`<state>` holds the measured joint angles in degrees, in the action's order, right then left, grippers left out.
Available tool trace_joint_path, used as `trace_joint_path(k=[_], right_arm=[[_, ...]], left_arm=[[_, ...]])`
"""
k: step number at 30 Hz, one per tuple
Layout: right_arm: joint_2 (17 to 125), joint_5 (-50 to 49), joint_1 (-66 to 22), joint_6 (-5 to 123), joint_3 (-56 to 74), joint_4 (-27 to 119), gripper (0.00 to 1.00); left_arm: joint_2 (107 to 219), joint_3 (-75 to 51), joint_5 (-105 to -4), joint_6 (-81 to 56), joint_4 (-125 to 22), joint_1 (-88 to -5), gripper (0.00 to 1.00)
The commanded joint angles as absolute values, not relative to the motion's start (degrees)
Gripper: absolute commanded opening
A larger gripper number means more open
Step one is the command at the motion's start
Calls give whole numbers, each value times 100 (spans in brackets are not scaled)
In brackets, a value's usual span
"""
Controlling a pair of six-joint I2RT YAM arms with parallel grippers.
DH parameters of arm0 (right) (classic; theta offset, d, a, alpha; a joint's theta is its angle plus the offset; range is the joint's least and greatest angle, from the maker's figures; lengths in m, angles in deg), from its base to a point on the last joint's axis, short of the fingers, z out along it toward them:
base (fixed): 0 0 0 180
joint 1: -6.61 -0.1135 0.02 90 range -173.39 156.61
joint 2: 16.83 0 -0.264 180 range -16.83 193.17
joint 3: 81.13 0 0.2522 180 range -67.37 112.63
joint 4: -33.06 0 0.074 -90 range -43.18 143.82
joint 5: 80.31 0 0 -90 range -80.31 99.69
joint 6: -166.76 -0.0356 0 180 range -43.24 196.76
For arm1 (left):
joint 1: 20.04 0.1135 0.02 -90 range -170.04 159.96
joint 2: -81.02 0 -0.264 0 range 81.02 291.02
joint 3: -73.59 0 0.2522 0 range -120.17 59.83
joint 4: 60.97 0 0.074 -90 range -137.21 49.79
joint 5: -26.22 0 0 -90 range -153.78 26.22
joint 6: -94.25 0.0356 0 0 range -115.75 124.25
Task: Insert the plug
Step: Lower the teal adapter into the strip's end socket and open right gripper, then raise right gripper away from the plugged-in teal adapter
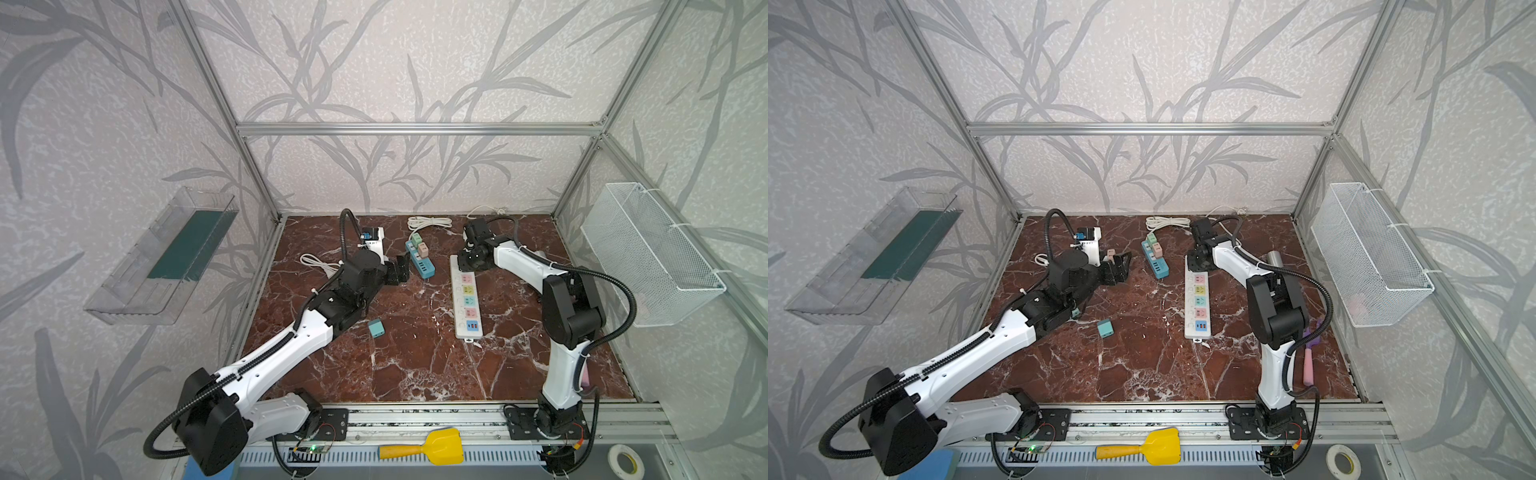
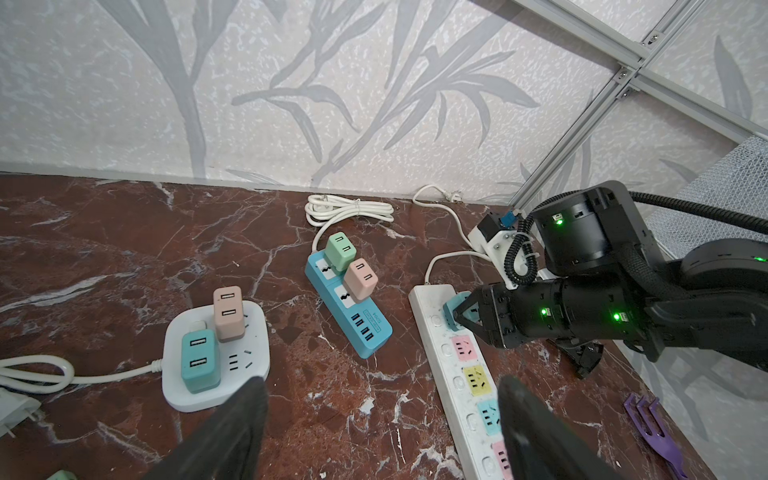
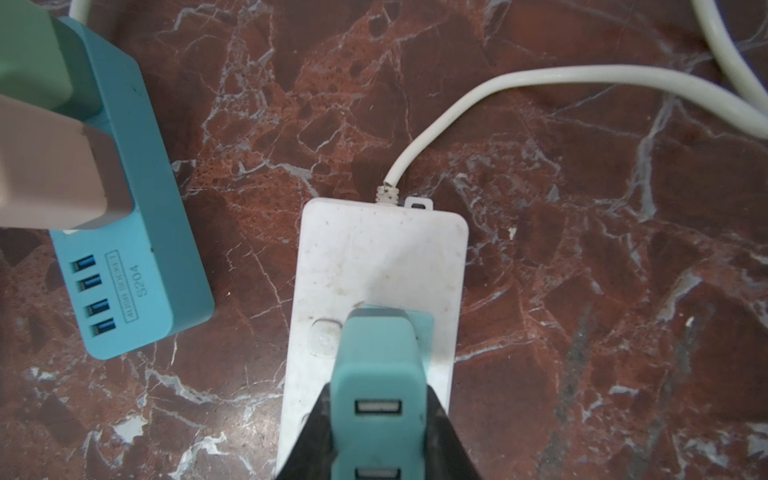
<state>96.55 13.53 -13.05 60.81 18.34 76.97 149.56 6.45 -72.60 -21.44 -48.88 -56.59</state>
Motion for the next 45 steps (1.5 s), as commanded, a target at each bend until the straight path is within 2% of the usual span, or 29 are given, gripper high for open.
trace_joint_path(k=[1, 11, 24, 25, 27, 30, 34, 37, 41, 45], right_arm=[[9881, 1420, -1290, 6020, 1953, 8239, 0], [10302, 1790, -1324, 5797, 1941, 8497, 0], [10397, 1711, -1391, 5593, 1531, 8391, 0], [10326, 1716, -1396, 5585, 1542, 8404, 2], [10154, 1723, -1412, 5598, 1596, 8455, 13], [9876, 1719, -1422, 5610, 1752, 8544, 36], [9609, 1655, -1415, 5636, 2076, 8624, 55], [9478, 1581, -1396, 5565, 2186, 8691, 63], [9212, 1428, -1396, 5474, 2000, 8670, 66], [8919, 1464, -1379, 5590, 1730, 8639, 68]], left_arm=[[14791, 539, -7231, -2259, -4835, -5614, 87], [14727, 560, -7227, -2298, -4851, -5548, 87], [14654, 578, -7218, -2307, -4879, -5514, 87], [14650, 572, -7218, -2317, -4881, -5513, 87], [14650, 584, -7213, -2314, -4889, -5502, 87], [14668, 583, -7219, -2308, -4897, -5494, 87], [14635, 542, -7020, -2394, -4884, -5368, 87], [14514, 549, -6972, -2383, -4901, -5245, 88], [14497, 746, -7441, -2020, -5126, -5225, 88], [14596, 701, -7402, -2017, -5072, -5184, 88]])
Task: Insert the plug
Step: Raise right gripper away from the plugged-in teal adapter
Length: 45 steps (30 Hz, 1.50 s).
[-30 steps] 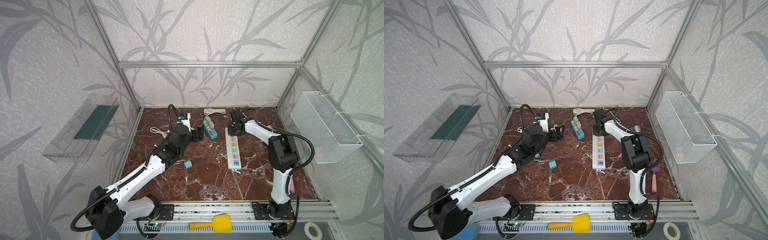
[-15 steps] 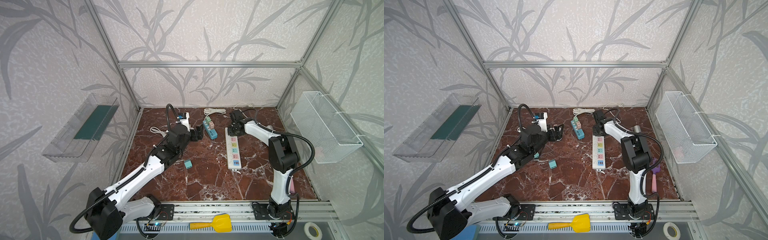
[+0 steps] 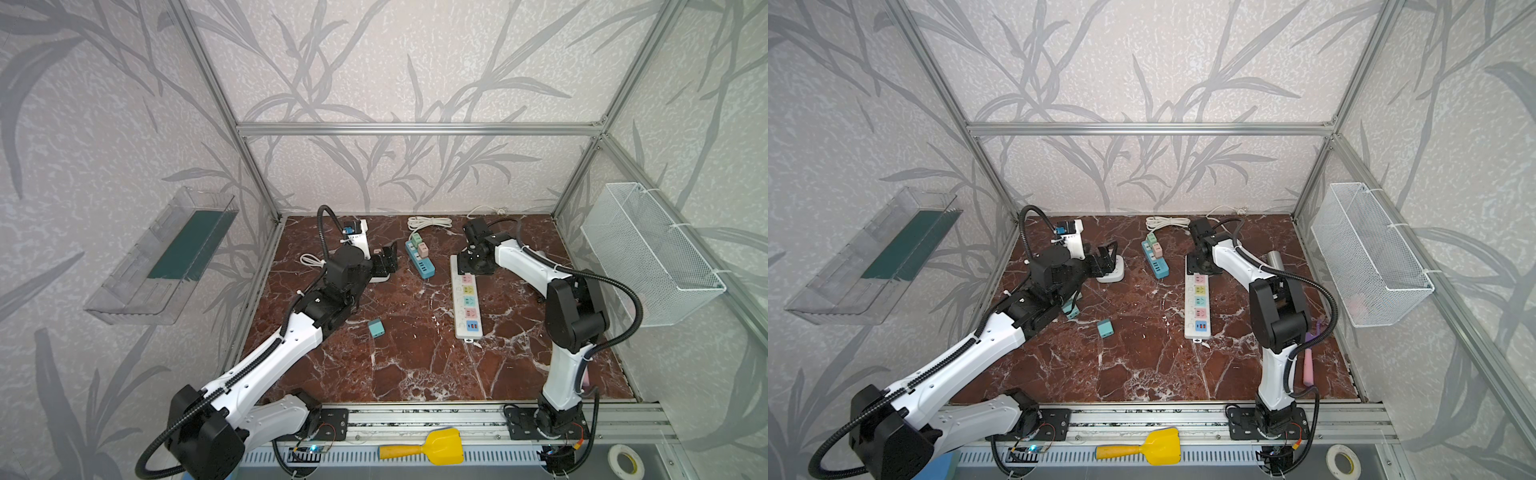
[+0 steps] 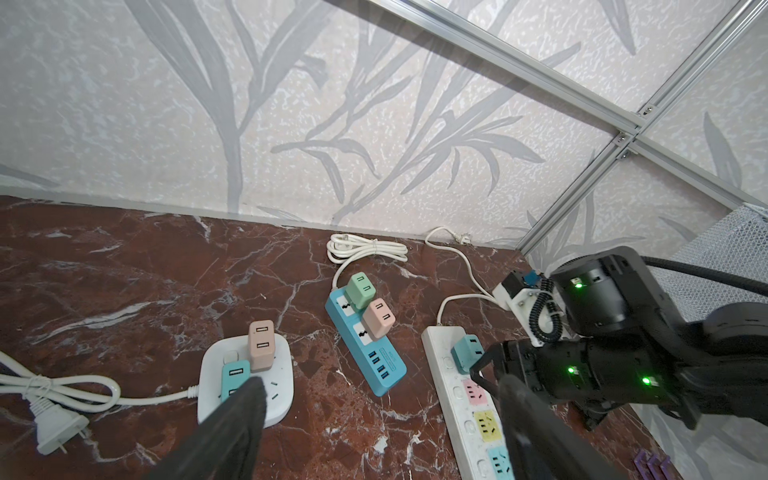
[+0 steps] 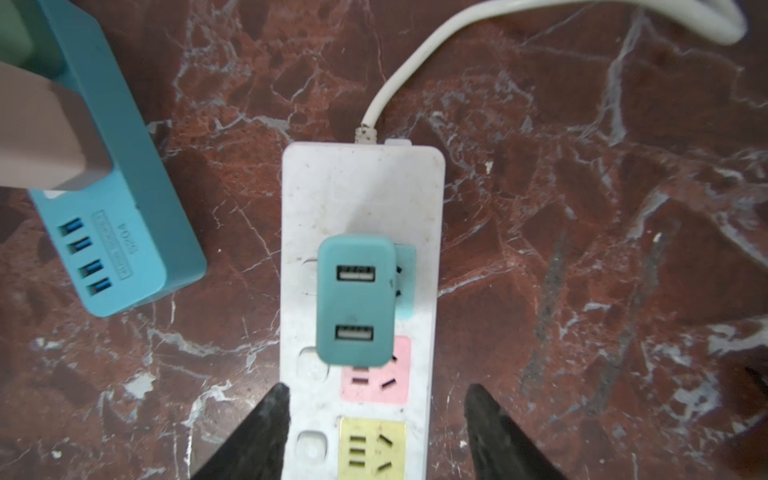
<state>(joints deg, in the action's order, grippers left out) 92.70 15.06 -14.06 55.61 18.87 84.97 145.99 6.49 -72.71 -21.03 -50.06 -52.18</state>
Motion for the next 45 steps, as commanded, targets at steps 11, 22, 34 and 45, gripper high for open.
trace_joint_path(k=[11, 22, 34, 45], right_arm=[[8321, 894, -1353, 5878, 1323, 7513, 66], [9075, 1246, -1021, 5965, 2091, 8031, 60], [9716, 1081, -851, 6083, 2372, 8123, 57], [9576, 1167, -817, 5971, 1825, 7964, 56]], left_arm=[[14597, 833, -7523, -2111, -5264, -5008, 88], [14328, 1013, -7789, -2262, -5474, -4869, 87], [14536, 918, -7609, -2300, -5354, -4805, 87], [14614, 913, -7570, -2273, -5345, -4797, 87]])
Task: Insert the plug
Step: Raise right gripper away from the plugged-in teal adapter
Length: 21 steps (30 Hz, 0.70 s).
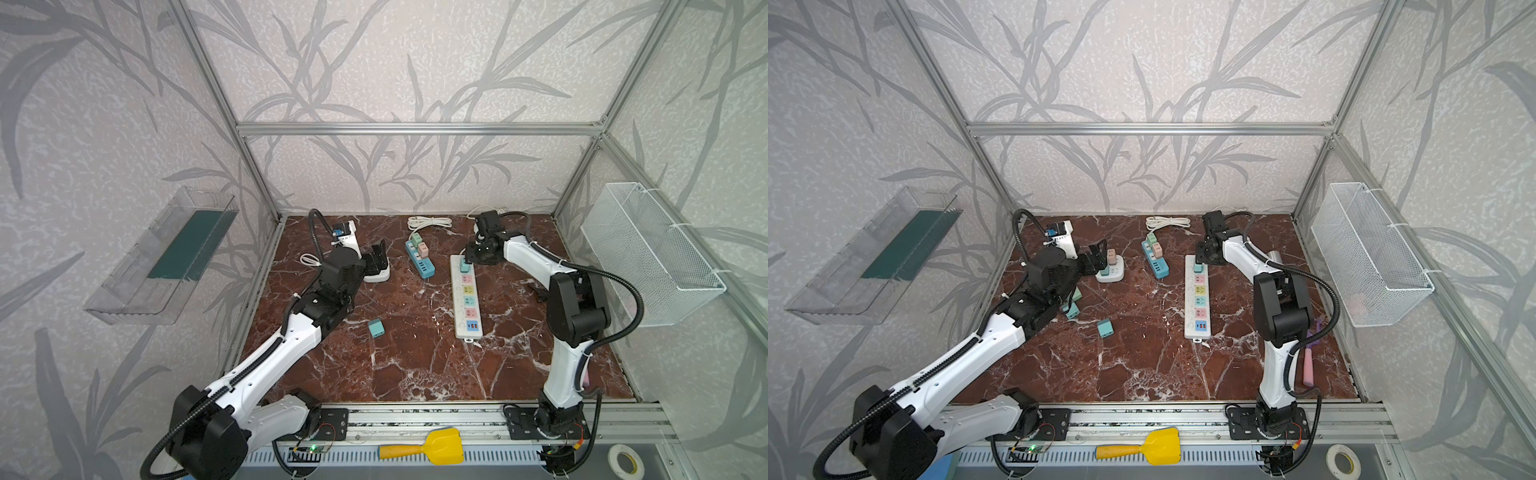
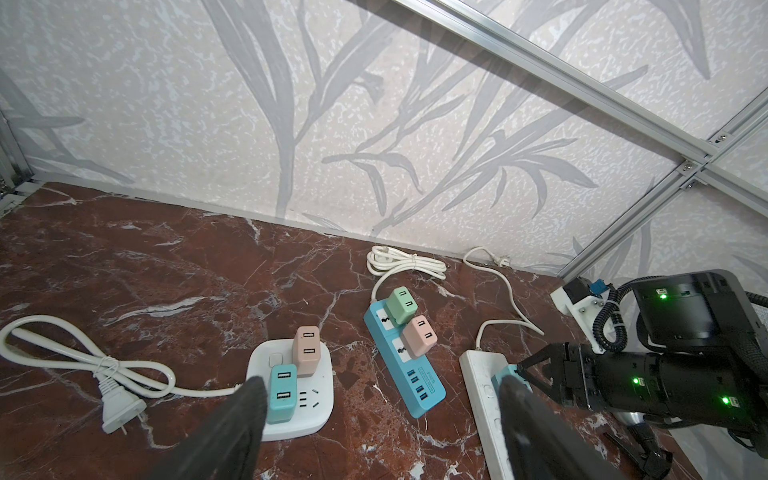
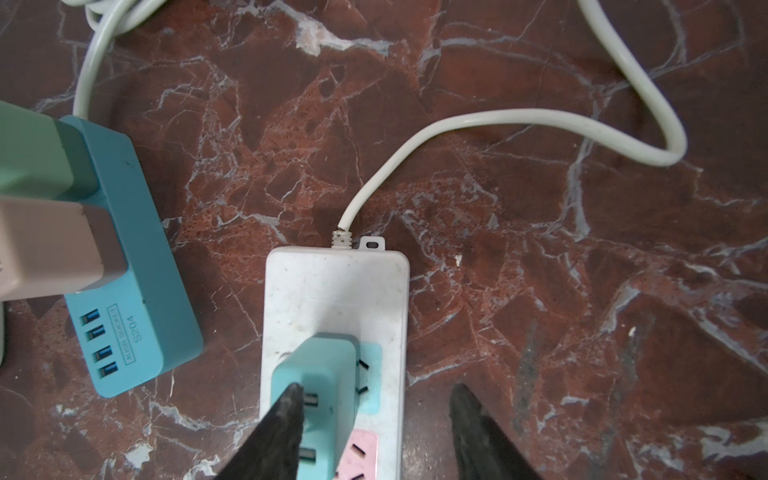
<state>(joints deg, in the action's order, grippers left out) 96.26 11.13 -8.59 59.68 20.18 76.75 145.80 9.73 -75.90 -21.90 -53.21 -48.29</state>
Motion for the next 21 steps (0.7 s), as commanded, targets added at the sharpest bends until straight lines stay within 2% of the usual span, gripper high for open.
trace_joint_path(k=[1, 11, 21], right_arm=[[9571, 1151, -814, 5984, 1881, 7982, 56], [9341, 1141, -800, 6101, 2194, 8001, 58], [9768, 1011, -669, 6058, 1856, 8014, 57]], left_arm=[[14615, 910, -7561, -2269, -5333, -4792, 87], [14747, 884, -7524, -2234, -5292, -4798, 87], [14789, 877, -7508, -2231, -5292, -4805, 87]])
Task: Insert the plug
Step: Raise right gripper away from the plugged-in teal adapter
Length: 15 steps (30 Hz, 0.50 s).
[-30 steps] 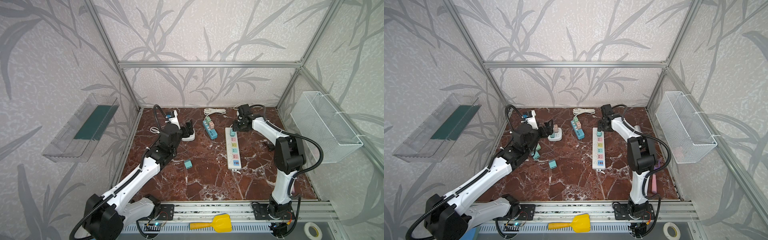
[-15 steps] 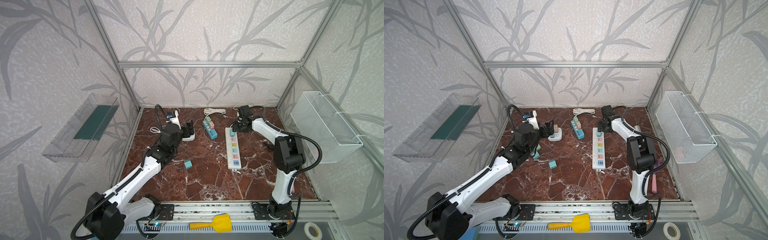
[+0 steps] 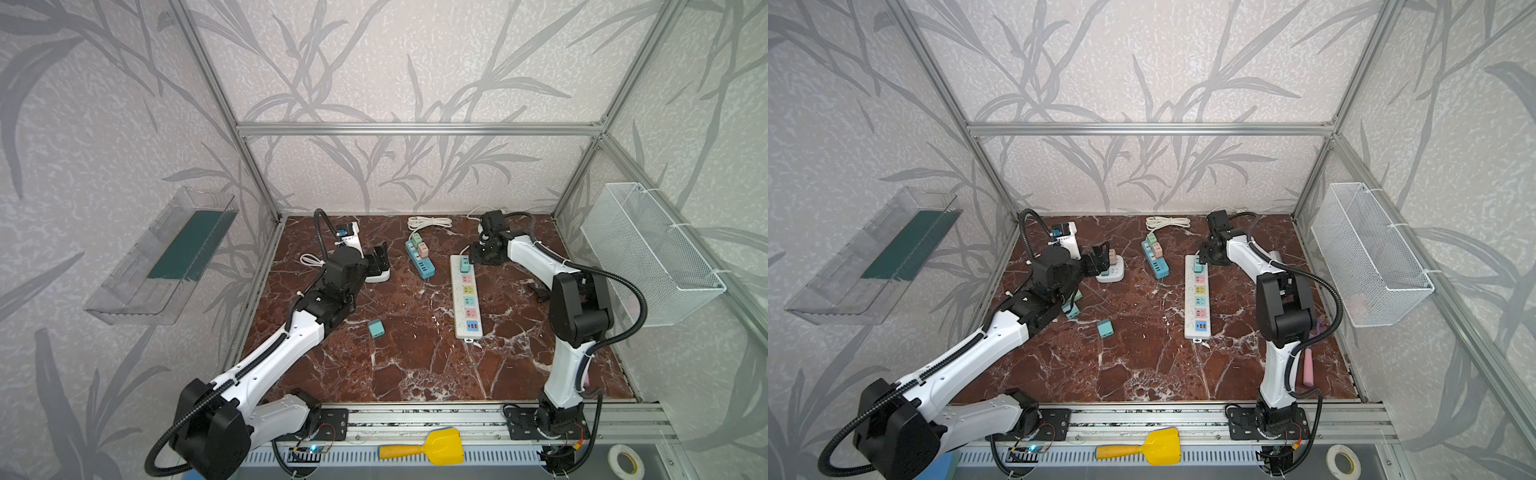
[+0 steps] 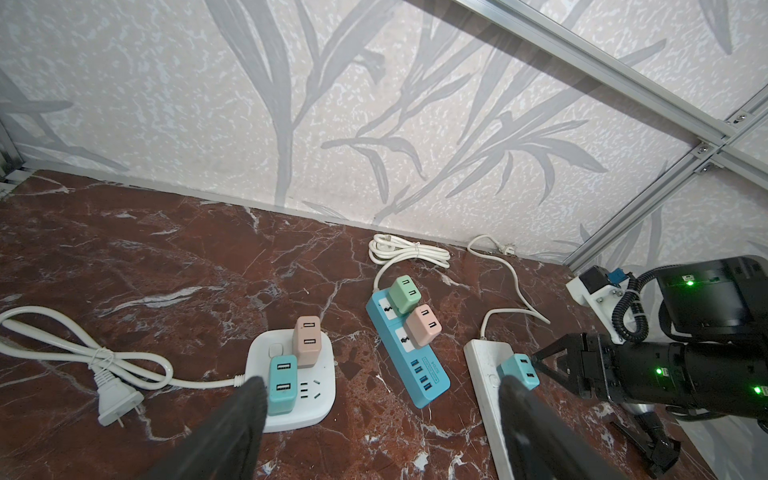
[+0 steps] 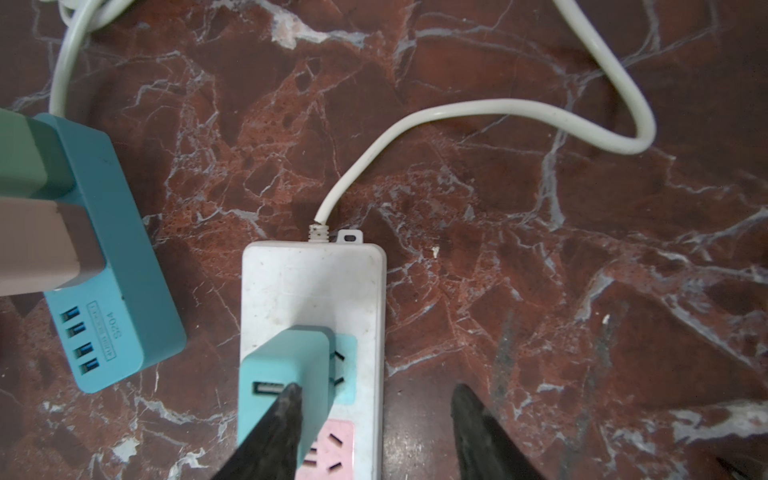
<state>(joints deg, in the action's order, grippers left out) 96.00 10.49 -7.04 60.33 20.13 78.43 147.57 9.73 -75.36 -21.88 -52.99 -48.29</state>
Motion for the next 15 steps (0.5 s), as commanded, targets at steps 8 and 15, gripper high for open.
trace_joint_path(k=[8, 15], right_arm=[[9540, 985, -666, 6041, 1860, 8069, 57], [8632, 1199, -666, 5931, 1720, 8133, 60]], left_arm=[[14830, 885, -7534, -2201, -5284, -4805, 87], [15051, 770, -8349, -2226, -4918, -4807, 87]])
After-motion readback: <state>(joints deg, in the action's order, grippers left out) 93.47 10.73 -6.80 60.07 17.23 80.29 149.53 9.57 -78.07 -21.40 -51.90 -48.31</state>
